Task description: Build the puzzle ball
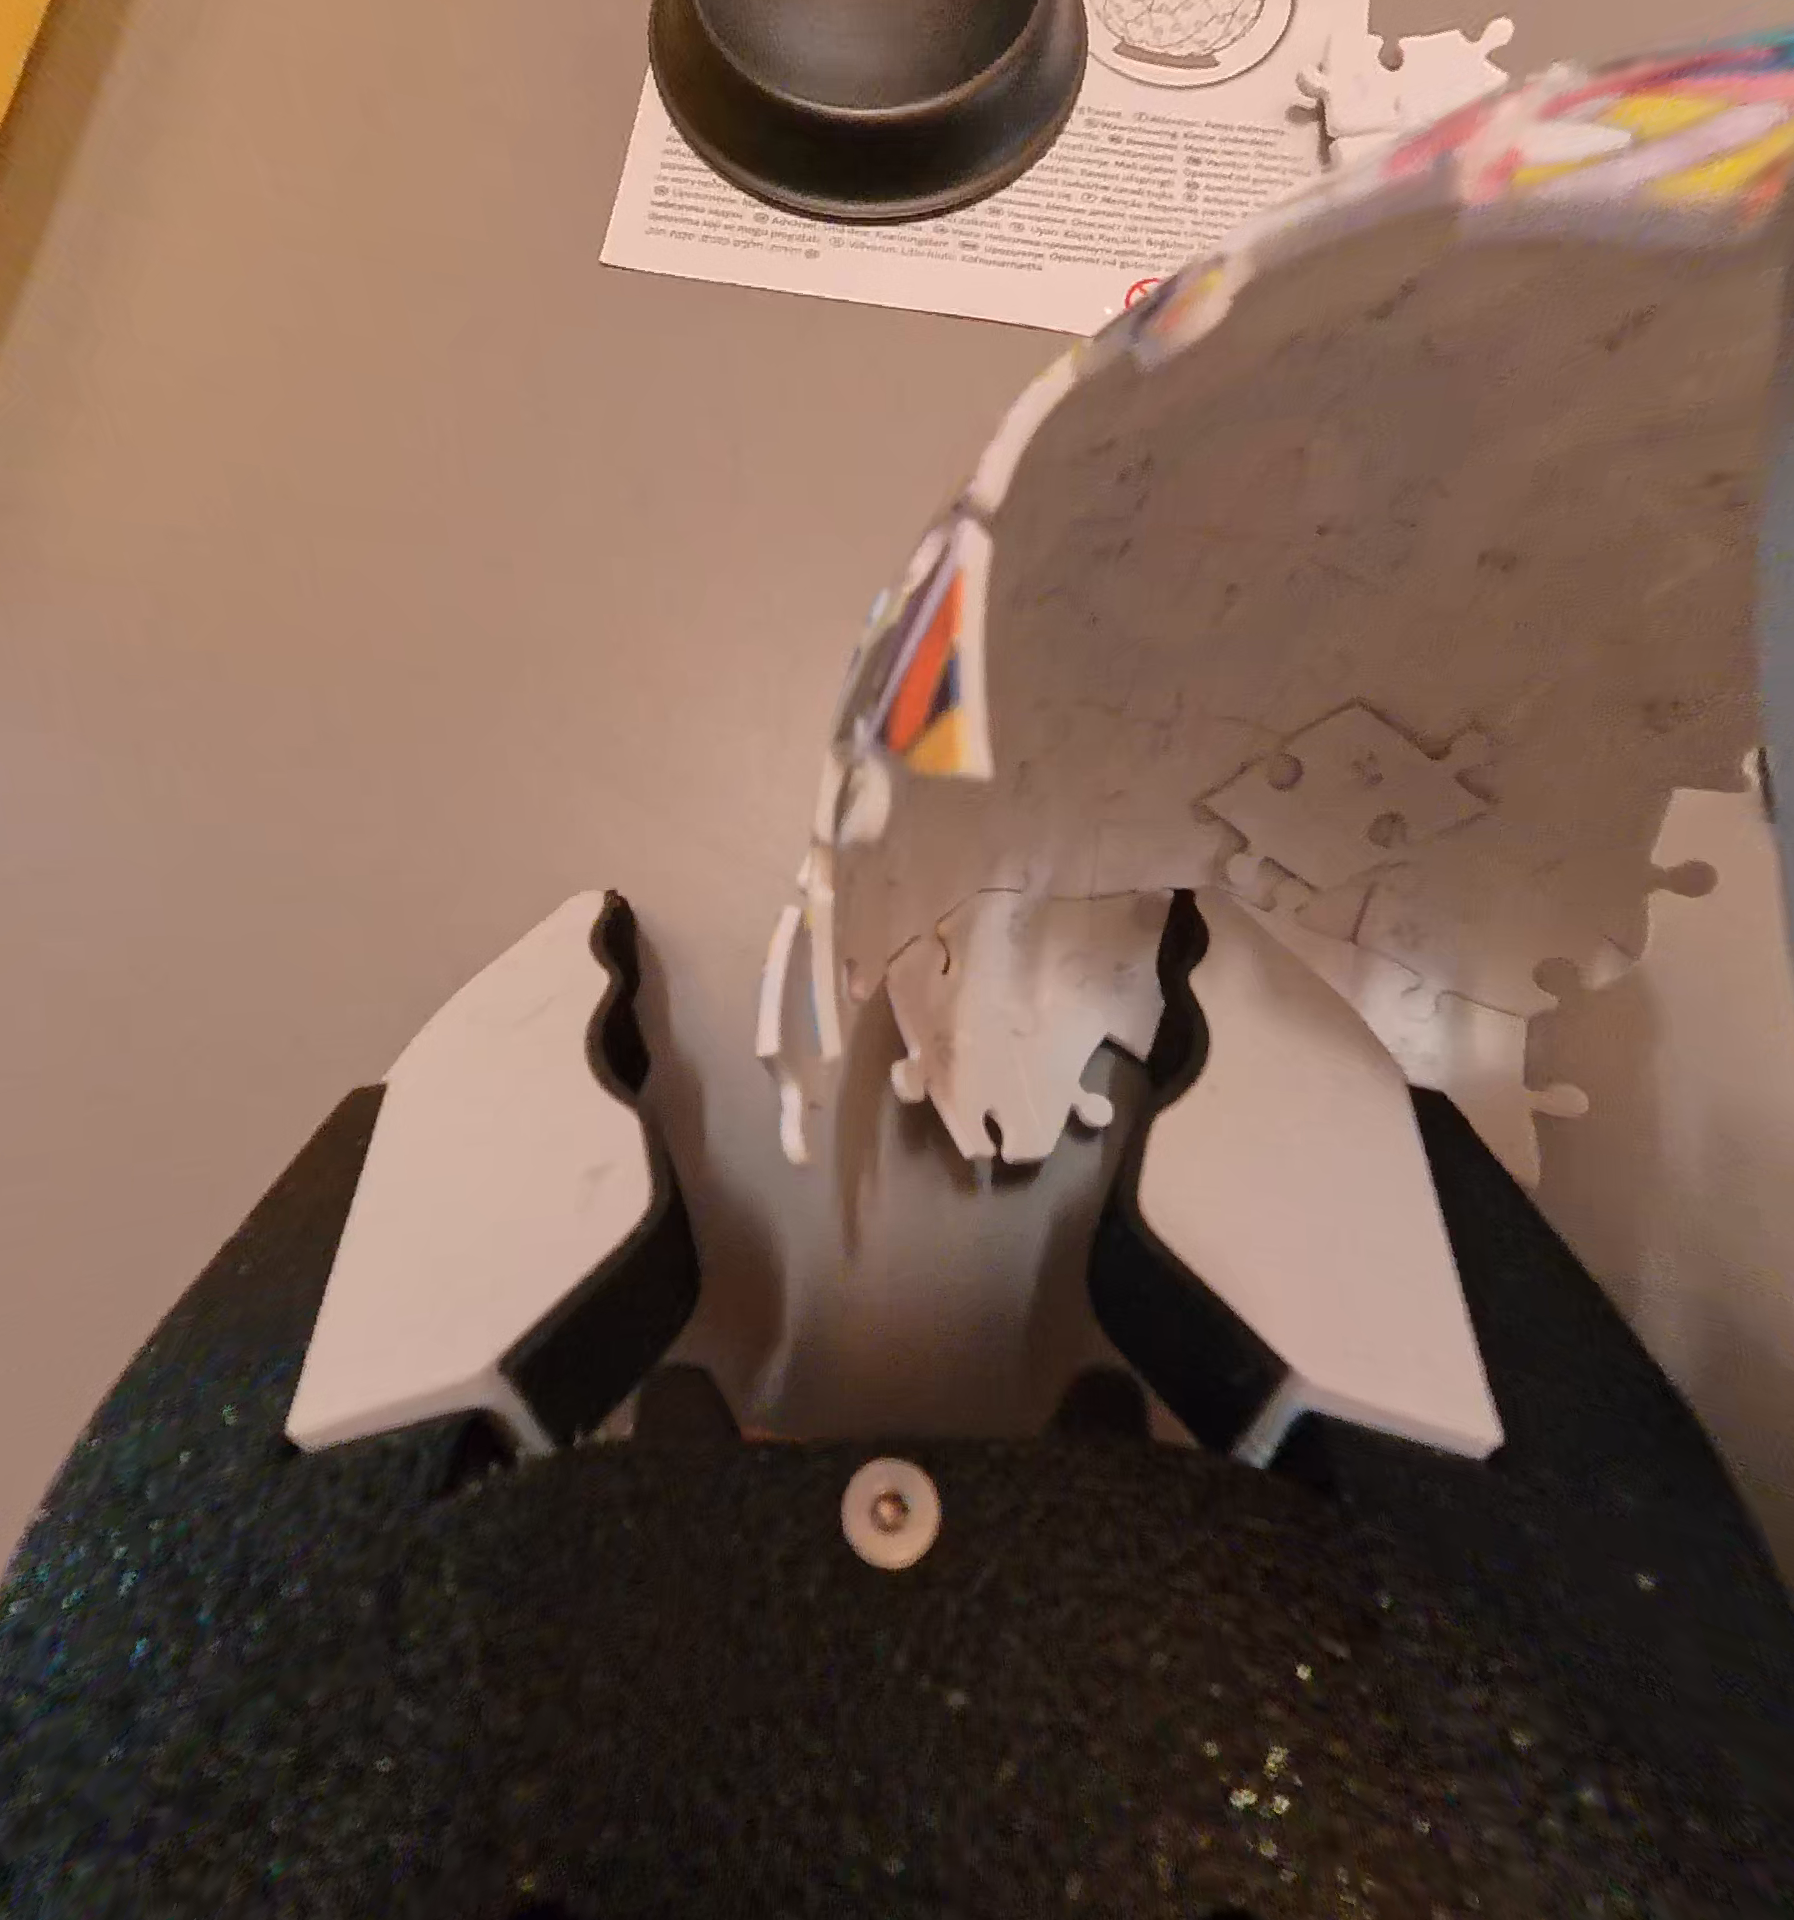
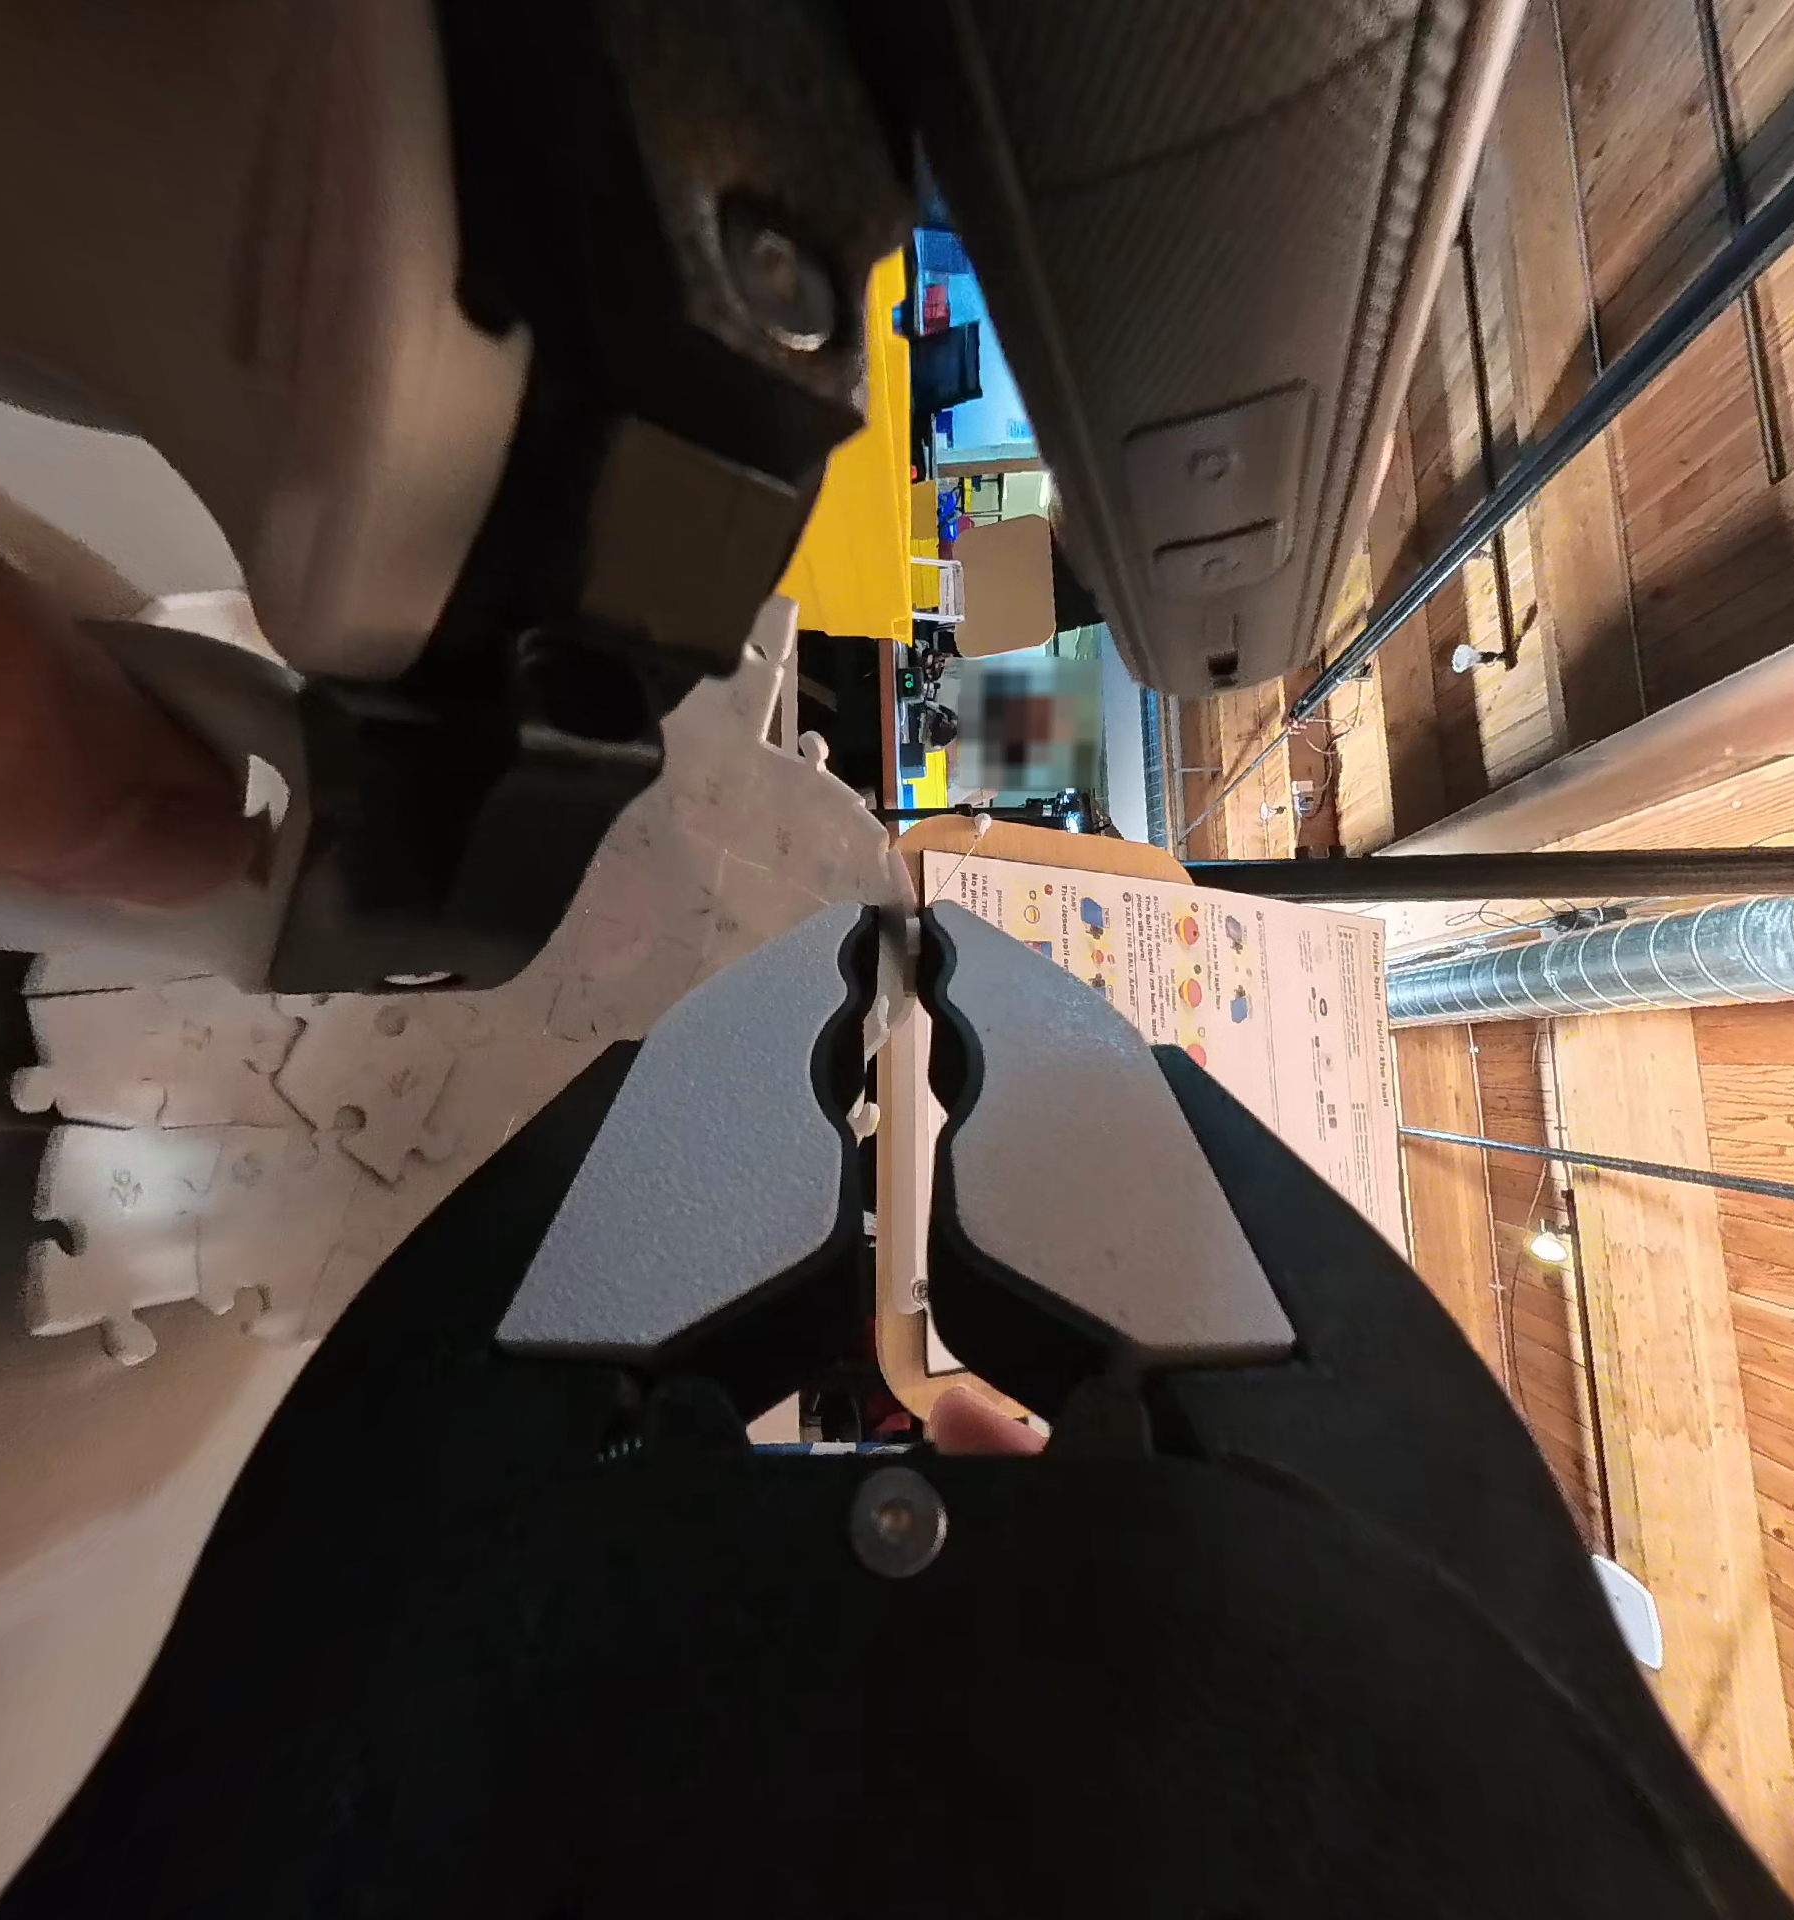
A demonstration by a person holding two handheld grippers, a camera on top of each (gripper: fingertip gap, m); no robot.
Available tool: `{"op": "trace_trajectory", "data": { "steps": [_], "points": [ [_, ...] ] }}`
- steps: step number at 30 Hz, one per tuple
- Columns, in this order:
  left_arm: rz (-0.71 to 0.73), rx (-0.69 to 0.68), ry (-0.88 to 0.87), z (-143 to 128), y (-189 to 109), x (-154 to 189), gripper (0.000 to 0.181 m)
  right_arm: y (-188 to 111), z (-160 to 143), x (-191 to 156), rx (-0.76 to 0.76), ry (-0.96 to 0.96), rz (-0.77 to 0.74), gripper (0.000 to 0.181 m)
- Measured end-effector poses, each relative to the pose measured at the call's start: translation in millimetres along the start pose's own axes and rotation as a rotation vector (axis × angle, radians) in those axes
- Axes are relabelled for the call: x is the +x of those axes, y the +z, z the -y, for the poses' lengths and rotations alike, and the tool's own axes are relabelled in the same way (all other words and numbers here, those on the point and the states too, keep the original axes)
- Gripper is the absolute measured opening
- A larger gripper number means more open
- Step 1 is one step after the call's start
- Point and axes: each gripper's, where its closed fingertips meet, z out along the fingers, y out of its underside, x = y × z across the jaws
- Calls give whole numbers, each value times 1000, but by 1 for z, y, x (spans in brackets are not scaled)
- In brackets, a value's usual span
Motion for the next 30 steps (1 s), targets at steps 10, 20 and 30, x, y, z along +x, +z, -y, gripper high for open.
{"op": "trace_trajectory", "data": {
  "steps": [10,20,30],
  "points": [
    [-27,55,-85,2,-11,-12,84,1,3,1,0,-20,-5,7],
    [43,26,11,4,-1,-9,93,5,5,0,1,-43,10,6],
    [-32,29,-29,5,0,-4,76,9,7,1,23,-31,30,6]
  ]
}}
